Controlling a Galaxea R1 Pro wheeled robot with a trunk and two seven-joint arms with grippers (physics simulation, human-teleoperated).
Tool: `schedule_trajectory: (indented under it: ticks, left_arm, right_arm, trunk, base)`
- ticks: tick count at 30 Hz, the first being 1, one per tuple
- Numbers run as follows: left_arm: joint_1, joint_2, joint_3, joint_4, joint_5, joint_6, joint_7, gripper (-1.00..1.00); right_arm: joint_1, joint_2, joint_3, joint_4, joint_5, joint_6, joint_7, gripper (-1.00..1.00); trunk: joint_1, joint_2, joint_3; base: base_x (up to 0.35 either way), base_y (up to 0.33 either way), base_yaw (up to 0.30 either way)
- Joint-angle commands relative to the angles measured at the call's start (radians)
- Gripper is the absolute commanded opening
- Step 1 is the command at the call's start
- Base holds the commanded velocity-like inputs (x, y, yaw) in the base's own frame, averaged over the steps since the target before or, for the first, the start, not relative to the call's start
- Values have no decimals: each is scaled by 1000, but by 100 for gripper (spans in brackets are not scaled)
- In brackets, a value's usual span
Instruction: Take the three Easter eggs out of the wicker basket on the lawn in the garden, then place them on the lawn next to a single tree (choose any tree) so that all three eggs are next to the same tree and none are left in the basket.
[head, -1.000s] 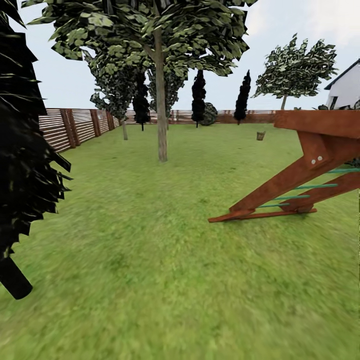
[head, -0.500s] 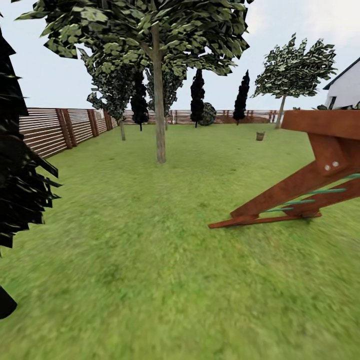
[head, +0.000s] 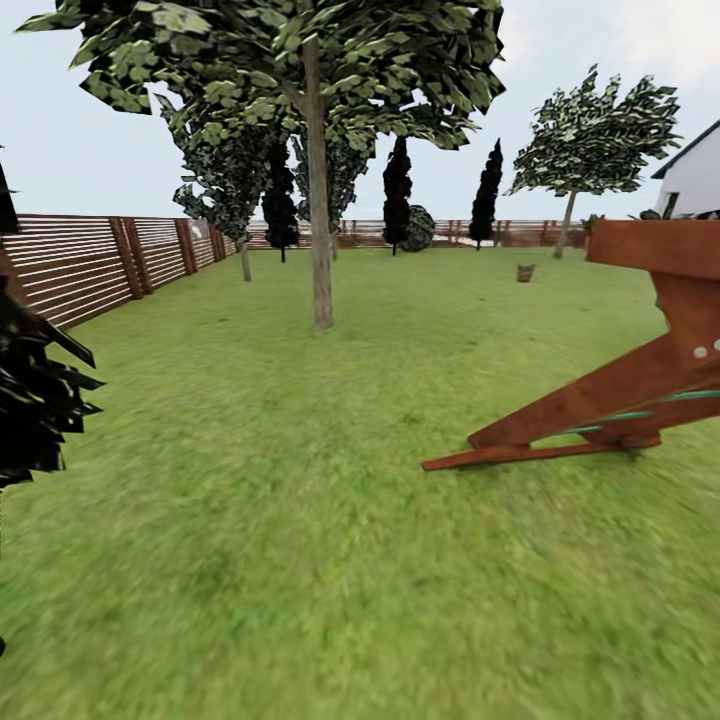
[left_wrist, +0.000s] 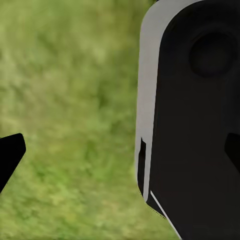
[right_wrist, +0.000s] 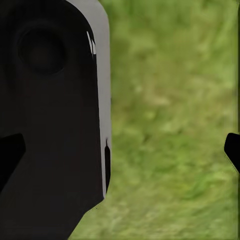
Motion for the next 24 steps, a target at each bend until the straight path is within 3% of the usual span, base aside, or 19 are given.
schedule_trajectory:
  ticks: [1,12,18,24]
  left_arm:
    - [1,0,1,-2,0,1,-1,100]
    - [1,0,1,-2,-1,1,-1,100]
    - [1,0,1,-2,-1,1,-1,100]
    - [1,0,1,-2,-1,1,-1,100]
  right_arm:
    - [-1,0,1,3,-1,-2,-2,100]
    - [-1,0,0,2,-1,-2,-2,100]
    - [-1,0,0,3,-1,-1,-2,100]
    - [-1,0,0,2,-2,-2,-2,100]
  trunk:
    - [1,0,-1]
    - [1,0,-1]
    - [1,0,-1]
    - [1,0,-1]
  base:
    - [329,0,115]
    - [329,0,225]
    - [329,0,44]
    - [329,0,212]
